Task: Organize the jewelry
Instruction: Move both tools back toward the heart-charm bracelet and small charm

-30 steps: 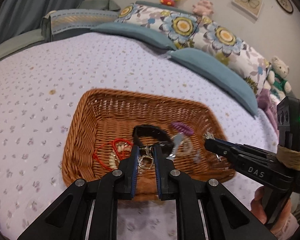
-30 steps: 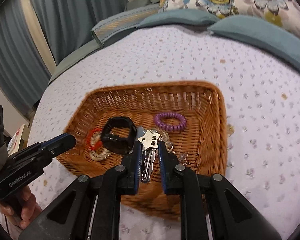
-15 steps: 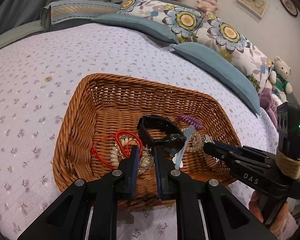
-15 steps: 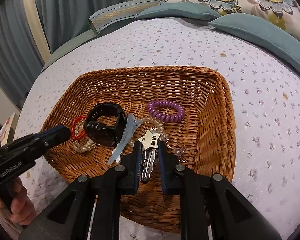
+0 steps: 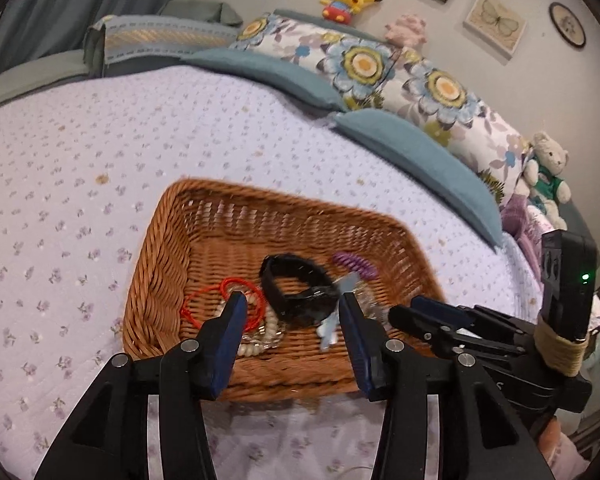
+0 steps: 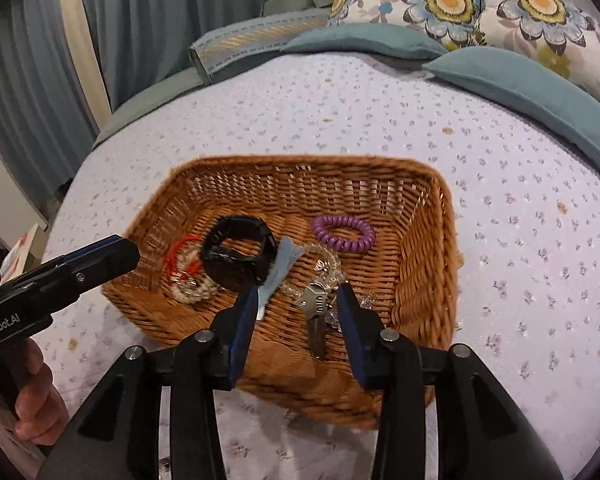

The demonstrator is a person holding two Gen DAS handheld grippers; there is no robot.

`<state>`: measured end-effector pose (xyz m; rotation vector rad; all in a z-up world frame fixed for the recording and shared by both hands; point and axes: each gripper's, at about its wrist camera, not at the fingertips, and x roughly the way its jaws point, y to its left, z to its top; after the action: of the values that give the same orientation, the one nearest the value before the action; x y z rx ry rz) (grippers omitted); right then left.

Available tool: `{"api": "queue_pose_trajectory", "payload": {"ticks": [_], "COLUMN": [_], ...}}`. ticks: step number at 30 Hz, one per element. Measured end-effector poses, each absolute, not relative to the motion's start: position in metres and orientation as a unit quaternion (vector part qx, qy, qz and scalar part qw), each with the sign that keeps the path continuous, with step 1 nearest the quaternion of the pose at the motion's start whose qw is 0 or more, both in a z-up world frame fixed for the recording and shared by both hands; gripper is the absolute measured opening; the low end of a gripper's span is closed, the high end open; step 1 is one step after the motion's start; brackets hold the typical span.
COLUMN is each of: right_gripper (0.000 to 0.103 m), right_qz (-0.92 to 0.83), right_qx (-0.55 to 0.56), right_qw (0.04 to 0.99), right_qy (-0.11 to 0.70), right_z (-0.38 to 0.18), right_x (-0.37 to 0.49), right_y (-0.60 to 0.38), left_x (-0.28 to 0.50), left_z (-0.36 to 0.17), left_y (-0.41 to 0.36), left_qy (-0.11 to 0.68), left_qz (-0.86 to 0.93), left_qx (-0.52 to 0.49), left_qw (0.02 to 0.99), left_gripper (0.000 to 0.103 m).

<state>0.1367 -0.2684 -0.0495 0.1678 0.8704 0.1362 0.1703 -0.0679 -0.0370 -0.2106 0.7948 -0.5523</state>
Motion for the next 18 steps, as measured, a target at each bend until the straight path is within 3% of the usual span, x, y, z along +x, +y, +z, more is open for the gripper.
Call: {"api": "queue_pose_trajectory", "payload": {"ticks": [9, 18], "right_gripper": [0.042, 0.042], "right_qz": [0.115, 0.171], "right_qx": [0.058, 0.052], "right_qw": [0.906, 0.865], "right_qy": [0.403, 0.468], "right_z": [-0.016, -0.068], "right_x": [0.075, 0.010], "right_y": [-0.250, -0.215], "left_x": [0.100, 0.018], "left_z": [-0.012, -0.066], "left_y": [-0.049, -0.036], "left_qy": [0.373, 0.447], "left_qz": [-0.273, -0.223], "left_qx": [-0.088, -0.070], "left_qw": [0.882, 0.864], "left_gripper": [0.049, 0.049]}}
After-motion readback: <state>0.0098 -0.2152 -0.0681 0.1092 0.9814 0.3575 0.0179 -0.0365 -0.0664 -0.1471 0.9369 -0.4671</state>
